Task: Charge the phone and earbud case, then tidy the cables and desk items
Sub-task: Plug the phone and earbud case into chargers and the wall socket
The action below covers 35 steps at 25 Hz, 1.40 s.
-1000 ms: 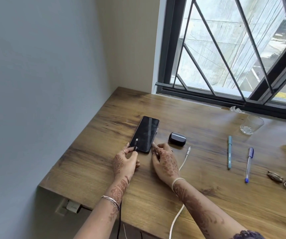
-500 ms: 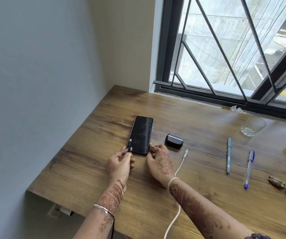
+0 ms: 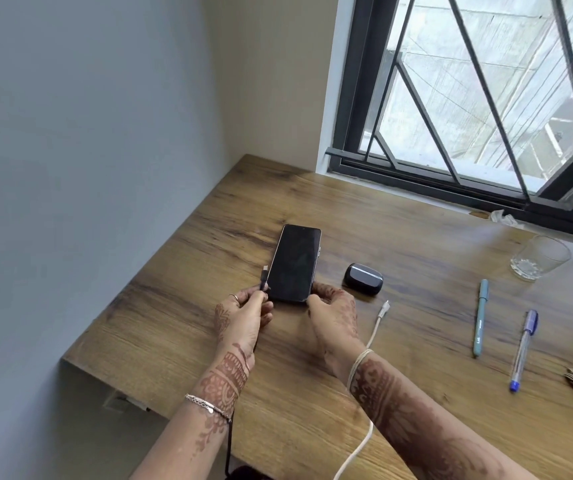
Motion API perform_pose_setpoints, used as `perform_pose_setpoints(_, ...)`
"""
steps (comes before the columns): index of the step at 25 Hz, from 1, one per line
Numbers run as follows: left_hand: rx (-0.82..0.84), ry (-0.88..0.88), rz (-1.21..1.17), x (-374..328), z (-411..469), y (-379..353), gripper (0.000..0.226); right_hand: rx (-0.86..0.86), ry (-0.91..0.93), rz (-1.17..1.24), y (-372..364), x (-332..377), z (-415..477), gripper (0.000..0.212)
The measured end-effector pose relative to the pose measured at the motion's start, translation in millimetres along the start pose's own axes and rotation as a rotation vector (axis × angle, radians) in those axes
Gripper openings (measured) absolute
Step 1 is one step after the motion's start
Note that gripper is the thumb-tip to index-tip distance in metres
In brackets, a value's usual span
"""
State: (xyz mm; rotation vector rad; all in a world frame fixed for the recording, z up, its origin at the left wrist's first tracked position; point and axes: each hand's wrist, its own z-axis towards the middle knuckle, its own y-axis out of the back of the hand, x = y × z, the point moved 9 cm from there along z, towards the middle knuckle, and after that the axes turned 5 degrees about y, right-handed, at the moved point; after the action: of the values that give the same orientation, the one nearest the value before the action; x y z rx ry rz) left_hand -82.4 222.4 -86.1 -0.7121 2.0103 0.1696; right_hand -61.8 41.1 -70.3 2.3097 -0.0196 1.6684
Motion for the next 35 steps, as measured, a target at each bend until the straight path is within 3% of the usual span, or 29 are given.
perform_pose_setpoints(6, 0.038, 0.013, 0.07, 0.6, -2.1, 0.5, 0.015, 0.011, -0.122, 0.279, -2.3, -12.5, 9.8, 0.016)
perform_pose_setpoints(12, 0.064, -0.017, 0.101, 1.6, -19.8, -2.0, 0.017, 0.083, -0.128, 0.389, -7.8, -8.7, 12.8, 0.007)
perform_pose_setpoints(15, 0.057, -0.045, 0.194, 3.9, -25.1, 0.3, 0.015, 0.108, -0.136, 0.464, -12.5, -3.4, 11.1, 0.014)
perform_pose_setpoints(21, 0.122, 0.041, 0.129, 11.8, -28.2, -2.7, 0.003, 0.088, -0.164, 0.52, -22.4, -8.5, 15.9, 0.021)
perform_pose_setpoints(35, 0.118, 0.099, 0.143, 4.3, -16.5, -2.2, 0.011, 0.132, -0.153, 0.538, -24.1, -8.2, 11.7, 0.019)
